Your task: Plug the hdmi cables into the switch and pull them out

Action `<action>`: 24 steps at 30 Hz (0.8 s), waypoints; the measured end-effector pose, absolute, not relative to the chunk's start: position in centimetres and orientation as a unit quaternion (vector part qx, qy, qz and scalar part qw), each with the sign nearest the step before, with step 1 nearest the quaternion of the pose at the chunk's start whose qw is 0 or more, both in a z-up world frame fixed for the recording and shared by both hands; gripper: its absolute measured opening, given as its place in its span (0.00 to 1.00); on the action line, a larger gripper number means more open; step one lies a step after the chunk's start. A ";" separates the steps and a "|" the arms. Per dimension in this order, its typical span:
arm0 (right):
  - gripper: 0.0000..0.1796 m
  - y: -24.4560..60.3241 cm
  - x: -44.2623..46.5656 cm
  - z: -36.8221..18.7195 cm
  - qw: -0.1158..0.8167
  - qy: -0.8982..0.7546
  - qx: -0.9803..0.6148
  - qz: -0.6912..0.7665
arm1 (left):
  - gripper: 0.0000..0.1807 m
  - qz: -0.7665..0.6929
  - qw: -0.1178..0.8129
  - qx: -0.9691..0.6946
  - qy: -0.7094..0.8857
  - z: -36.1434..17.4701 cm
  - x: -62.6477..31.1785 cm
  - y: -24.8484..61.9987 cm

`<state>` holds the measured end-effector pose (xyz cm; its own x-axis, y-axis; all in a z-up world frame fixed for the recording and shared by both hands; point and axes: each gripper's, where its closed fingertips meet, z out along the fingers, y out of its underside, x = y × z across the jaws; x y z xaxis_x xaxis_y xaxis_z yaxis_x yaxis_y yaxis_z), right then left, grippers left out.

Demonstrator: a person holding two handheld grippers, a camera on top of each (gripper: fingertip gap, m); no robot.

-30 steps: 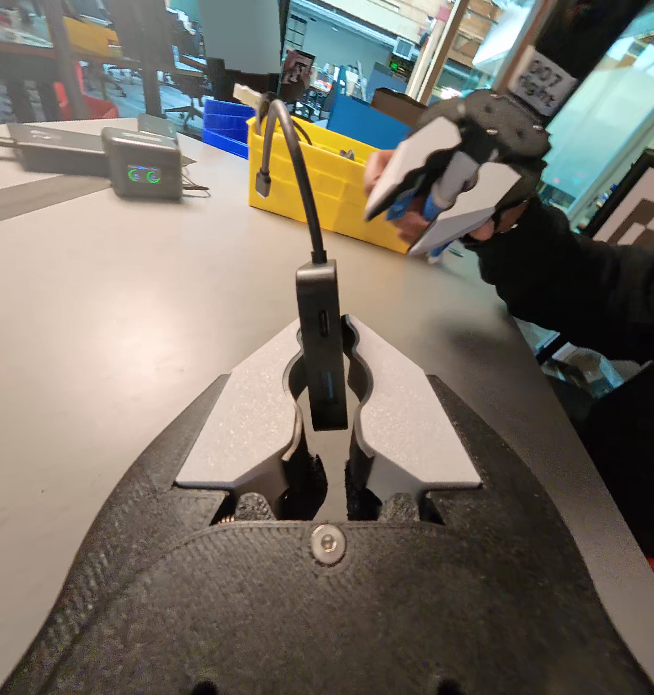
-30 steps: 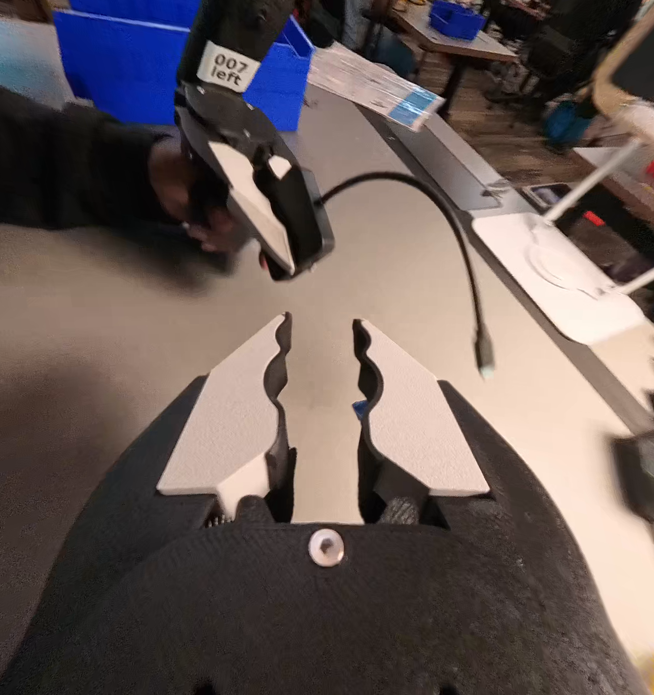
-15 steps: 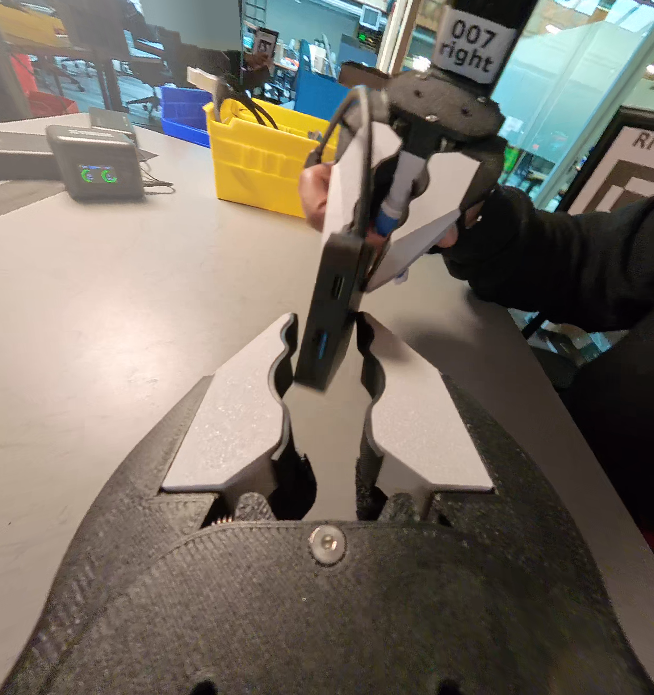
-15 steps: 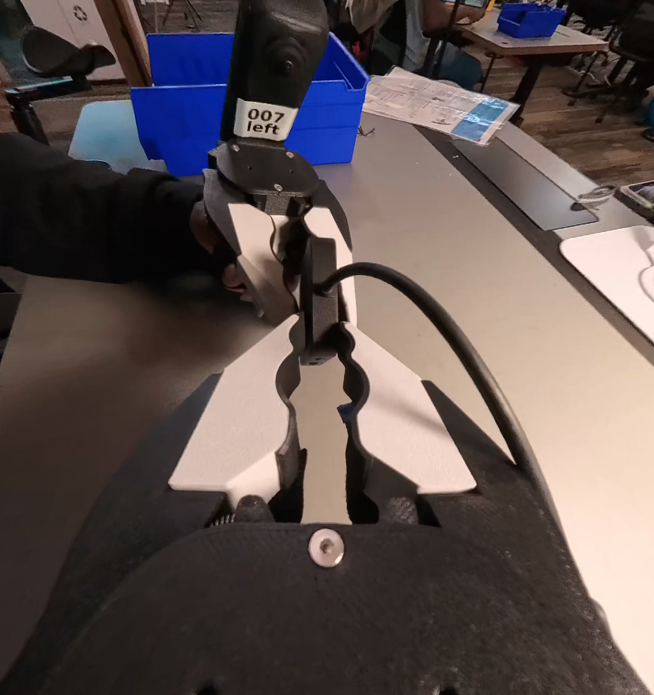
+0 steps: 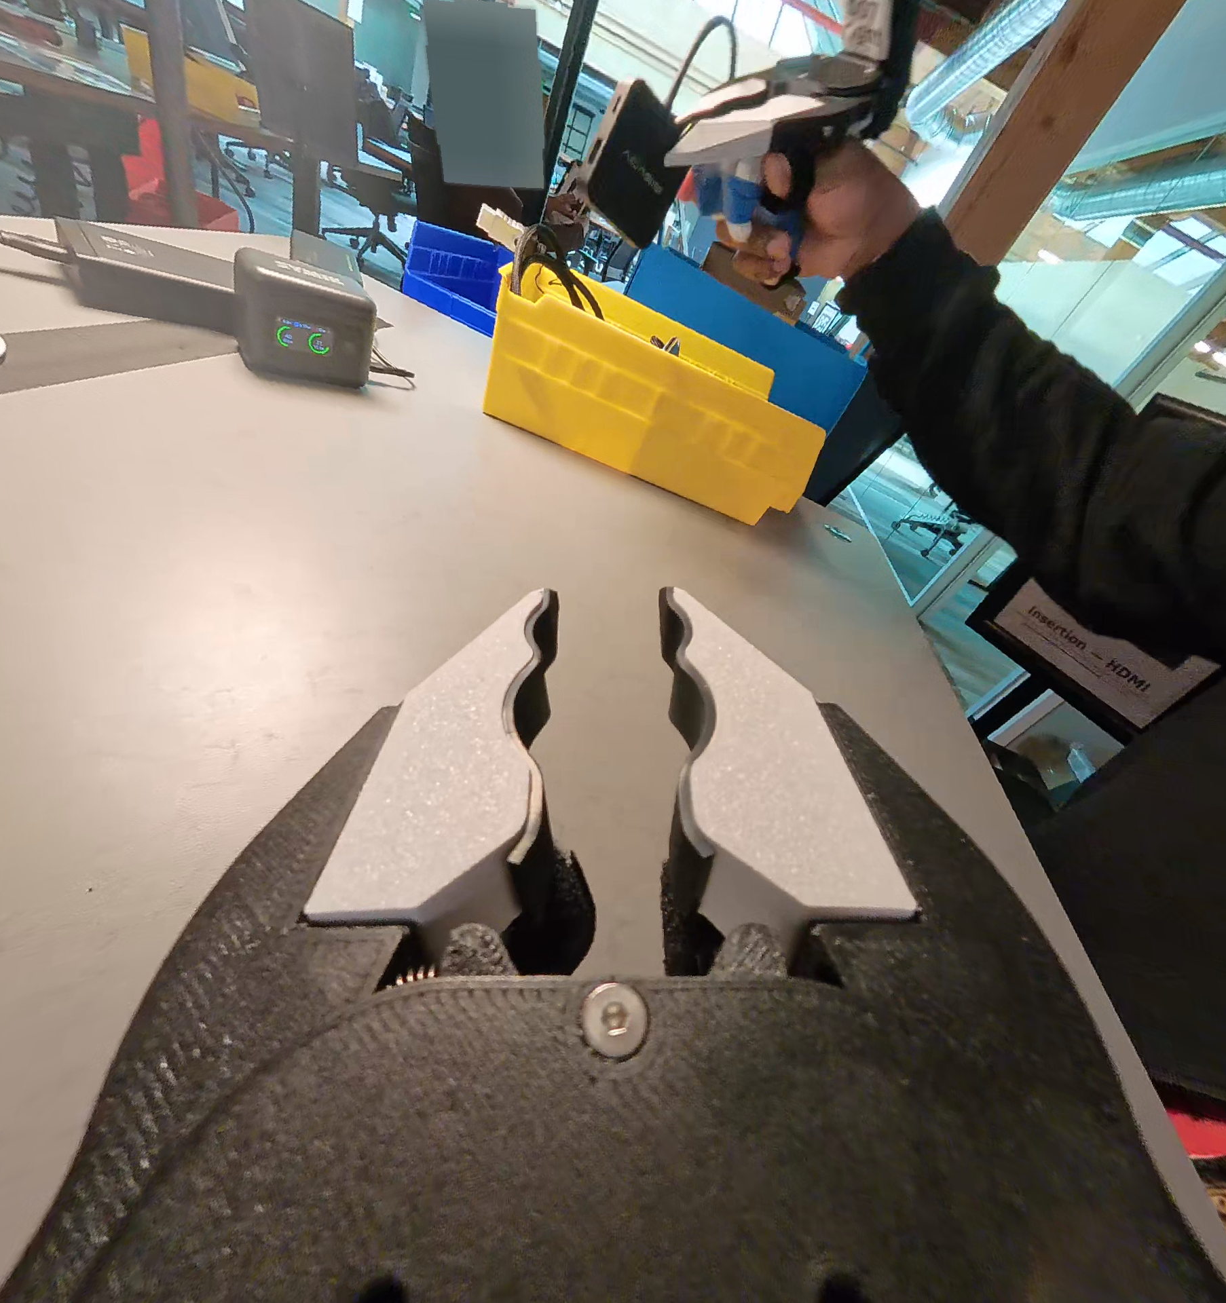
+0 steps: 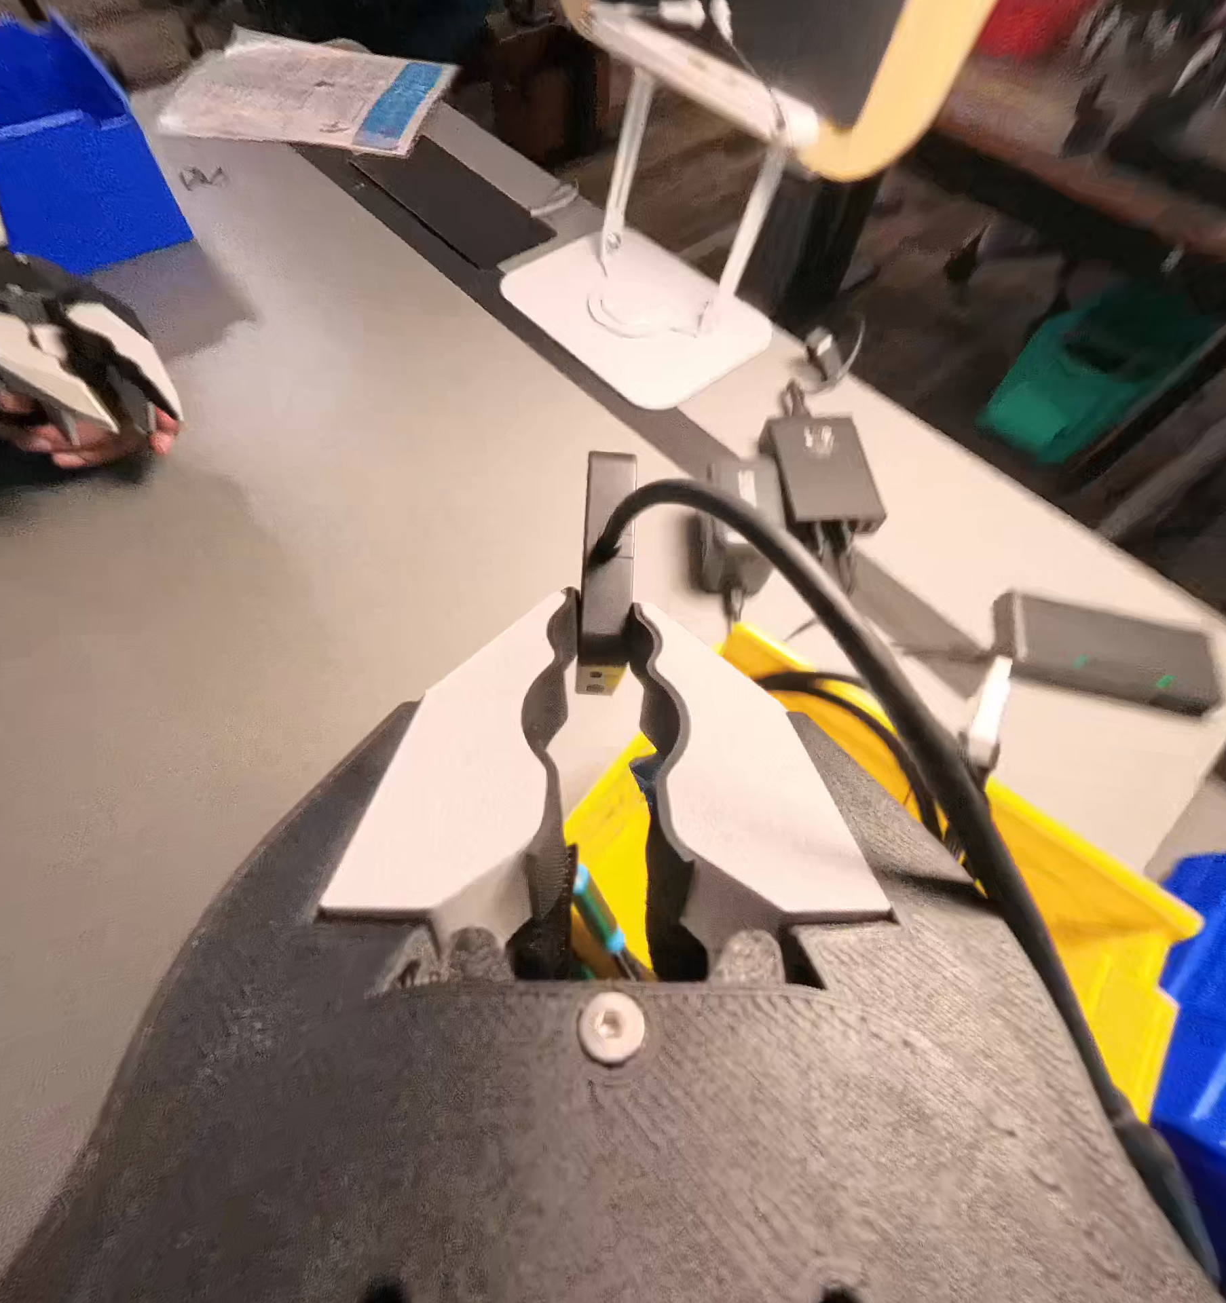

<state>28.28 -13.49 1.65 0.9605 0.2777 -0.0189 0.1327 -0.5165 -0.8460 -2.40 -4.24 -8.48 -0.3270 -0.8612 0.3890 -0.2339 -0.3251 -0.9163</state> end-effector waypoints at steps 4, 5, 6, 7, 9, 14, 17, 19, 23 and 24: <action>0.09 -14.5 31.6 -3.9 0.401 -0.072 -0.906 0.113 | 0.16 -0.627 0.247 -0.523 0.522 -8.5 -2.4 -4.2; 0.09 -14.3 32.0 -4.2 0.405 -0.054 -0.904 0.121 | 0.16 -0.628 0.246 -0.524 0.520 -8.4 -2.4 -4.2; 0.08 -14.1 32.5 -4.5 0.404 -0.035 -0.905 0.127 | 0.16 -0.630 0.245 -0.524 0.518 -8.4 -2.4 -4.1; 0.08 -13.9 33.1 -4.8 0.400 -0.022 -0.908 0.123 | 0.16 -0.632 0.244 -0.525 0.516 -8.4 -2.4 -4.1; 0.08 -14.1 34.5 -6.2 0.375 -0.005 -0.921 0.102 | 0.16 -0.634 0.243 -0.526 0.512 -8.3 -2.4 -3.9; 0.13 -16.0 37.3 -9.2 0.298 0.053 -0.952 0.049 | 0.16 -0.634 0.240 -0.528 0.511 -8.4 -2.5 -3.9; 0.21 -16.8 37.4 -7.8 0.304 0.060 -0.951 0.016 | 0.16 -0.614 0.246 -0.541 0.519 -9.0 -2.3 -3.8; 0.25 -18.0 37.5 -6.9 0.293 0.063 -0.954 -0.015 | 0.16 -0.577 0.253 -0.561 0.537 -10.0 -2.1 -3.6; 0.28 -19.8 36.2 -4.2 0.295 0.043 -0.950 -0.093 | 0.17 -0.459 0.284 -0.618 0.571 -13.0 -1.9 -2.1; 0.28 -19.6 35.1 -3.3 0.312 0.035 -0.944 -0.098 | 0.17 -0.436 0.294 -0.630 0.571 -13.5 -2.0 -1.6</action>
<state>35.05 -19.65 -3.33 0.9783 -0.1279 0.1631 -0.0054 -0.8023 -0.5969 -1.95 -1.57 -13.49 -0.0326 -0.9764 0.2136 -0.4635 -0.1745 -0.8688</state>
